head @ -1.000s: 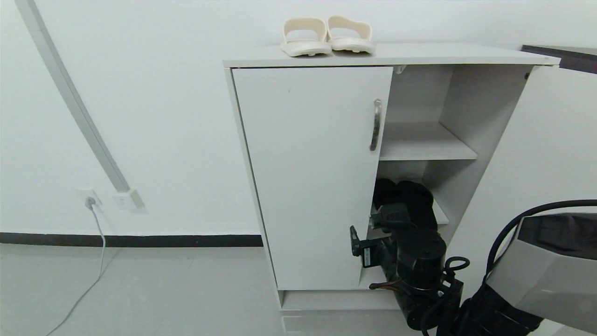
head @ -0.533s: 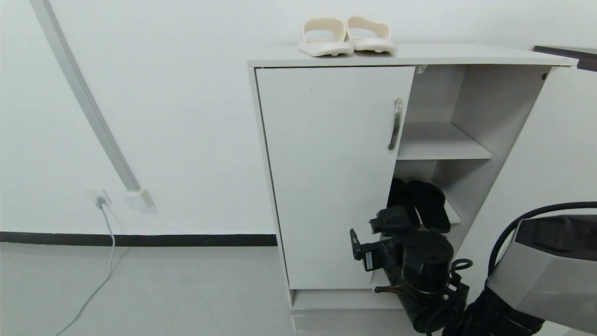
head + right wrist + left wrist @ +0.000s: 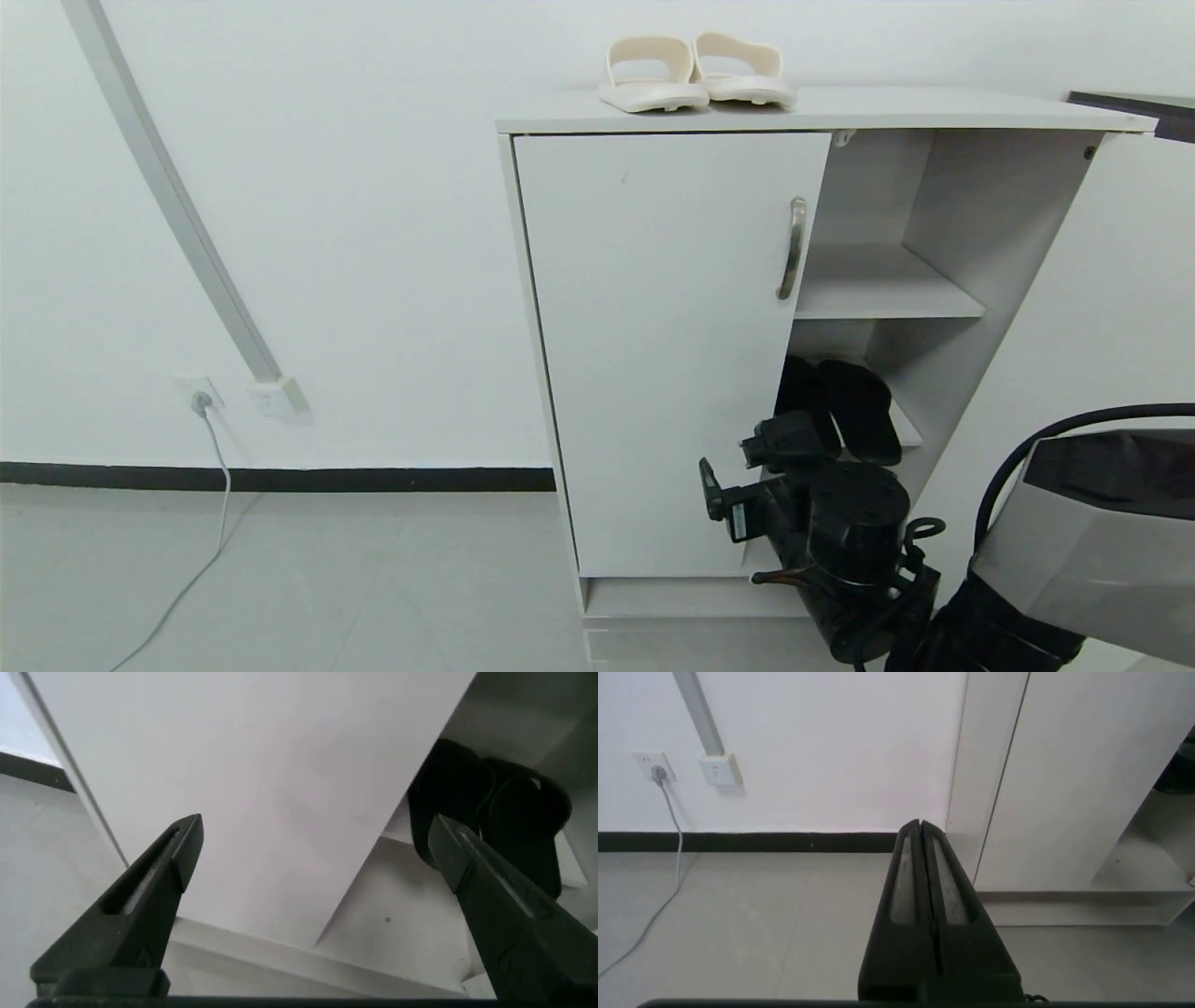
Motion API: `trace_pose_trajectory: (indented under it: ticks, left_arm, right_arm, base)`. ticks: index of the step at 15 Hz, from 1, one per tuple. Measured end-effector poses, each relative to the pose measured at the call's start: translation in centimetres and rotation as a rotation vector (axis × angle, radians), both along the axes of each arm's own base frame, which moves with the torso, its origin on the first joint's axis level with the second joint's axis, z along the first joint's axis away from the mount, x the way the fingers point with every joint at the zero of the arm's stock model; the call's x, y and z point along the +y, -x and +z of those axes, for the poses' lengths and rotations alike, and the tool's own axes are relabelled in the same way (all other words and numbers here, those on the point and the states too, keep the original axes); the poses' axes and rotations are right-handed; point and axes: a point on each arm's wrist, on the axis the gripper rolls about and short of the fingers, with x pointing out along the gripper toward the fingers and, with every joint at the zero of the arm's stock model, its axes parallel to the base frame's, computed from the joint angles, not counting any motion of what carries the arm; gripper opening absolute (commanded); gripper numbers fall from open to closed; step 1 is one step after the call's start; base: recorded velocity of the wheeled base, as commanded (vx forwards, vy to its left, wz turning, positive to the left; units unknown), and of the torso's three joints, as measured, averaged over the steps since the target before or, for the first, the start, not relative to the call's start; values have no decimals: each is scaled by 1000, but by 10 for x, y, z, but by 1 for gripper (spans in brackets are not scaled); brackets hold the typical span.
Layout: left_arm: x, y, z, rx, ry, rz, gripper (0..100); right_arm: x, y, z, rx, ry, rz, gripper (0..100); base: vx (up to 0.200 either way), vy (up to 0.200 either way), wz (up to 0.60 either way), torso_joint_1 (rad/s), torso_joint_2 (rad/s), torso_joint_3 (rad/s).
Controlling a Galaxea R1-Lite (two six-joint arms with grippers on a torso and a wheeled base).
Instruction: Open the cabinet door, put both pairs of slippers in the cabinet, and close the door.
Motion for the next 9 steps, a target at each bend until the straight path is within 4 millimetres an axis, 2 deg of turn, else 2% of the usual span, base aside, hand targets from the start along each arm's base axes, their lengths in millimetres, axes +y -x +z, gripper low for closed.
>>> trace_pose_trajectory:
  ticks: [4, 7, 9]
  left_arm:
    - [0, 0, 0, 0, 0, 0, 0]
    - [0, 0, 0, 1, 0, 1, 0]
    - [0, 0, 0, 1, 0, 0, 0]
  right_arm:
    - [2, -1, -2, -6, -7, 13, 100]
    - [4, -2, -3, -21, -25, 19, 100]
    - [4, -3, -6, -13, -16, 15, 100]
  base:
    - [0, 0, 0, 1, -19, -15]
    - [0, 0, 0, 12, -181, -302]
    - [0, 0, 0, 51, -503, -376]
